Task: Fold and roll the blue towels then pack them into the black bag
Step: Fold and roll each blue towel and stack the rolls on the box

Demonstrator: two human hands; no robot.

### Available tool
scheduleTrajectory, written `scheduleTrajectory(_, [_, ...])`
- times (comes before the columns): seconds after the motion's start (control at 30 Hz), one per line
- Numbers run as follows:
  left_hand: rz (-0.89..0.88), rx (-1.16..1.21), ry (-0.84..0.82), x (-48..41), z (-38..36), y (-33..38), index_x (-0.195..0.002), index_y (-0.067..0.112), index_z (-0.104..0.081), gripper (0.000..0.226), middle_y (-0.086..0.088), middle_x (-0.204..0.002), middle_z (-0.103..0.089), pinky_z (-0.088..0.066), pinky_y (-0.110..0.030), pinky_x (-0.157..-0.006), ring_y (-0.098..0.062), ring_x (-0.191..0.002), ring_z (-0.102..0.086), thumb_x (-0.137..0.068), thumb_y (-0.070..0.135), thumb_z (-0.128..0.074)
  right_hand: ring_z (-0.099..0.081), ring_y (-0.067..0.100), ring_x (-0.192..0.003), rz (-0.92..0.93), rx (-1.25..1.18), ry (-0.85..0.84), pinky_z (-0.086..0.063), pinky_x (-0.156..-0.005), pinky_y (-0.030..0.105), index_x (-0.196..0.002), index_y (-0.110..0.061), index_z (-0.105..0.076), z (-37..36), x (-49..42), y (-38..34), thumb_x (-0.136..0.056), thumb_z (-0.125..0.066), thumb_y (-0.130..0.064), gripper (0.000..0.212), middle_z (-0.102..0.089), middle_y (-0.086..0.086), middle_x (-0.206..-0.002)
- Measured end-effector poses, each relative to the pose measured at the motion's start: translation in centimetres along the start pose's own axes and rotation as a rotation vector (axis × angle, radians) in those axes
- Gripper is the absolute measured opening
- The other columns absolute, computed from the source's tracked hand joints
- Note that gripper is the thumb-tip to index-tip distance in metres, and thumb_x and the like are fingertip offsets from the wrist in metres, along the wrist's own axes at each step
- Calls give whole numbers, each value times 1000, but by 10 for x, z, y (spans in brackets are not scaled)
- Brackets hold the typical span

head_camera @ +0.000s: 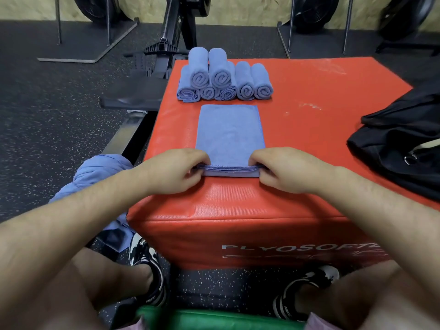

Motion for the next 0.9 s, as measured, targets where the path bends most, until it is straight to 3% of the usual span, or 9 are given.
scheduleTrajectory(0.1, [29,112,42,1,5,-10,-109,9,-70,18,3,-99,-66,-34,-3,-78,-3,-84,-53,-93,7,-63,-61,22,-100,26,-122,81,-46,-87,31,-110,-15,-65,1,1,8,-93,-53,-10,21,-61,1,-108])
scheduleTrajectory(0.23, [77,148,106,-2,5,-21,-109,8,-75,23,2,-96,-58,-30,0,-83,5,-86,-44,-89,-1,-67,-59,24,-98,-1,-114,135,-48,-90,37,-110,-14,-71,-2,-3,15,-93,-56,-7,23,-57,3,-107])
scheduleTrajectory(0.4, [21,45,120,-6,4,-15,-107,13,-72,27,9,-86,-54,-34,-19,-81,-9,-84,-44,-85,-1,-67,-54,26,-96,-20,51,232,-51,-81,43,-106,-19,-68,7,-5,12,-90,-57,-12,21,-61,0,-99])
scheduleTrajectory(0.53, [-58,-61,167,-8,3,-9,-95,9,-73,15,-5,-92,-62,-46,-38,-75,-26,-82,-53,-90,7,-59,-59,30,-87,28,104,188,-54,-71,44,-96,-16,-72,3,-4,4,-91,-48,-18,24,-61,4,-95])
scheduleTrajectory(0.7, [-67,-79,82,-5,-2,-1,-99,7,-74,28,-6,-87,-58,-48,-37,-73,-26,-81,-55,-89,16,-49,-59,25,-88,18,76,80,-53,-76,41,-95,-15,-72,1,-2,5,-81,-46,-27,32,-59,1,-92])
scheduleTrajectory(0.8, [-59,-57,47,-4,-2,-3,-100,10,-68,22,-2,-91,-55,-46,-34,-78,-23,-84,-54,-88,29,-65,-53,21,-95,-8,39,58,-51,-80,38,-103,-18,-66,-1,1,9,-76,-52,-32,33,-55,-1,-97])
scheduleTrajectory(0.9, [-29,-15,10,-6,-7,-13,-105,12,-65,30,-2,-100,-57,-43,-29,-85,-19,-92,-53,-86,33,-75,-52,22,-97,-13,-4,74,-49,-84,38,-103,-16,-63,-3,-2,11,-81,-59,-21,23,-57,0,-100])
Point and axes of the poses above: each hand's wrist, its own x-axis away from the middle knuckle, its own z-axis out of the back of the hand, y = z × x, the point moved 9 cm from there along -x, towards the middle knuckle
